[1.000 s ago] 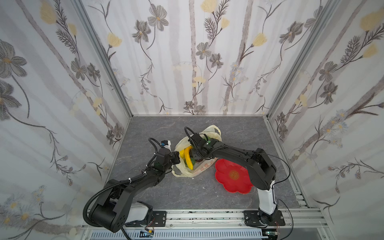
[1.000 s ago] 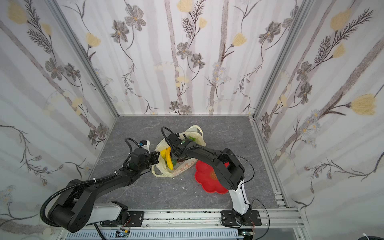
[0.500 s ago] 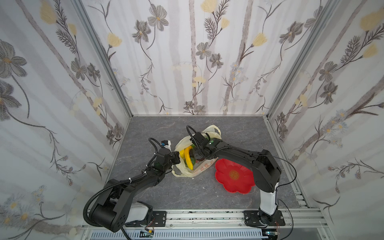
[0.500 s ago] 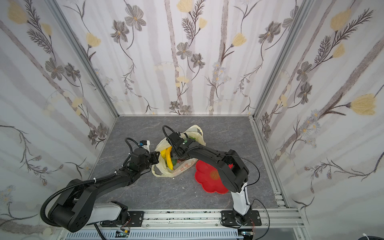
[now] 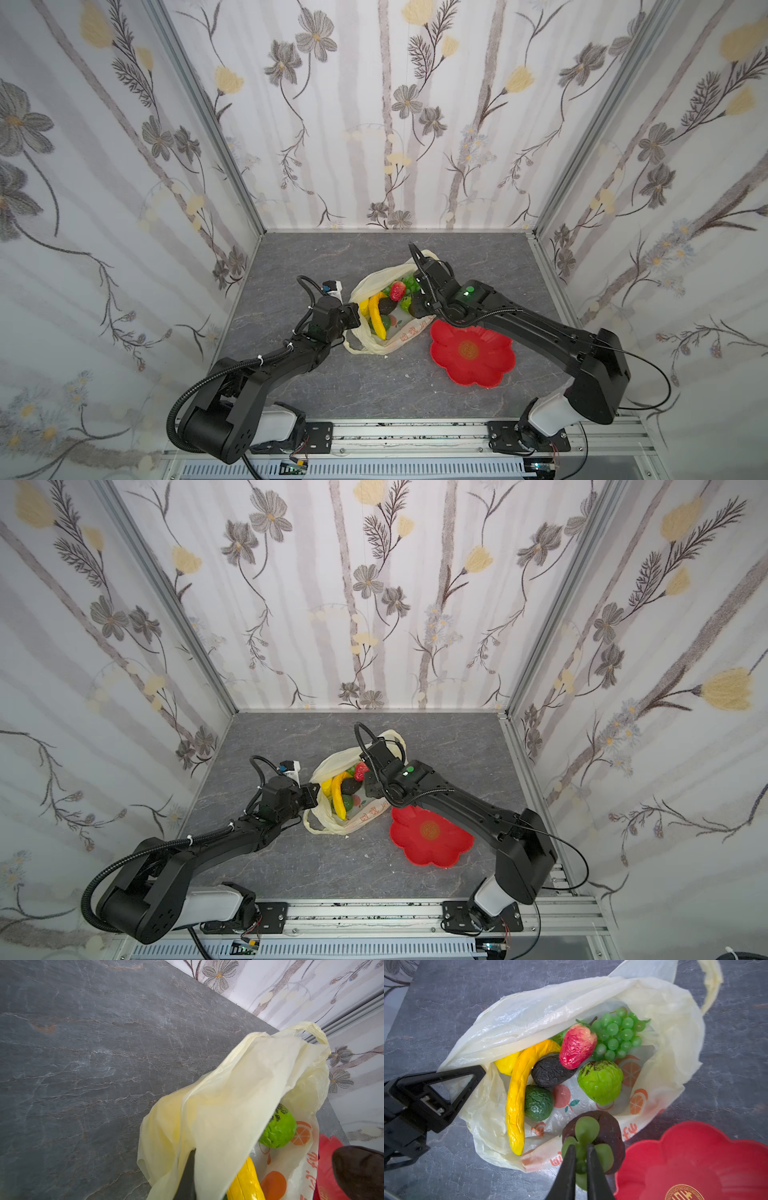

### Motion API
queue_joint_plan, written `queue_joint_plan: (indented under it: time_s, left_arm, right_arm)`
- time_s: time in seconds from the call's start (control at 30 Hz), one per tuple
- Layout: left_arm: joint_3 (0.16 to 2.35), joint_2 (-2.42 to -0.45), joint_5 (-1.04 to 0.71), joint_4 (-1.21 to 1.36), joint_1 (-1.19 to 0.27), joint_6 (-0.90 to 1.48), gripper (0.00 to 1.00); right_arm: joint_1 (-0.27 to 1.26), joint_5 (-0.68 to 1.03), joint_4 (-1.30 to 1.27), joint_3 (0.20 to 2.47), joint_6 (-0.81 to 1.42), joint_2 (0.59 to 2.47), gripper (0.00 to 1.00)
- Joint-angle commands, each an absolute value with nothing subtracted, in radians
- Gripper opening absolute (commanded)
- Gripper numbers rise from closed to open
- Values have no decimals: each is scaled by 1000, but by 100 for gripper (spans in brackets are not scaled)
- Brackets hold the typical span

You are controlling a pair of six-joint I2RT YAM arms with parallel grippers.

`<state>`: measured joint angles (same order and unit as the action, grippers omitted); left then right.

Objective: Take the fake fruits out of the plastic bag
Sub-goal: 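Lift the mangosteen out and carry it over the red plate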

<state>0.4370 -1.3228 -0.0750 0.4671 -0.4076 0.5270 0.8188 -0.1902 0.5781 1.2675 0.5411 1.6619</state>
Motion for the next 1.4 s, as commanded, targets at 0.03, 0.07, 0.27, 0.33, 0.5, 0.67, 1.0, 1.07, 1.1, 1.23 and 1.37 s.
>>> queue_joint_plan:
  time_s: [0.03,0.07,0.27,0.33,0.5,0.67,1.0,1.07,1.1,1.23,1.37]
  left_arm:
    - [439,-1321,-70,493,-408,524,6]
    - [439,-1321,-69,493,-408,524,7]
    - [439,-1325,-66,494,-407,523,7]
    - [441,-1328,-63,493,-407,521,7]
    - [442,-1330,-66,494,-408,521,6]
    - [441,-1331,-63,494,-408,520,7]
    - [441,-1336,-61,494,-408,518,7]
    - [442,-1337,-61,494,-408,518,7]
    - [442,-1337,-61,494,-408,518,7]
    - [442,-1339,-60,494,-408,516,6]
    - [442,-1339,-59,493,-407,517,7]
  right_arm:
    - [760,-202,592,1168,551,1517,12]
    - [746,-204,598,1142,553,1487,12]
    - [663,-211,628,974,574,1315,12]
    - [642,-206,626,925,584,1274,12]
    - [598,-161,572,811,598,1217,10]
    - [558,-131,486,711,611,1197,9]
    - [508,-90,327,609,642,1201,10]
    - [506,-91,309,603,643,1212,10]
    - [506,-89,303,602,643,1219,10]
    - [505,-86,276,598,647,1241,9]
    - [502,-94,256,595,647,1261,10]
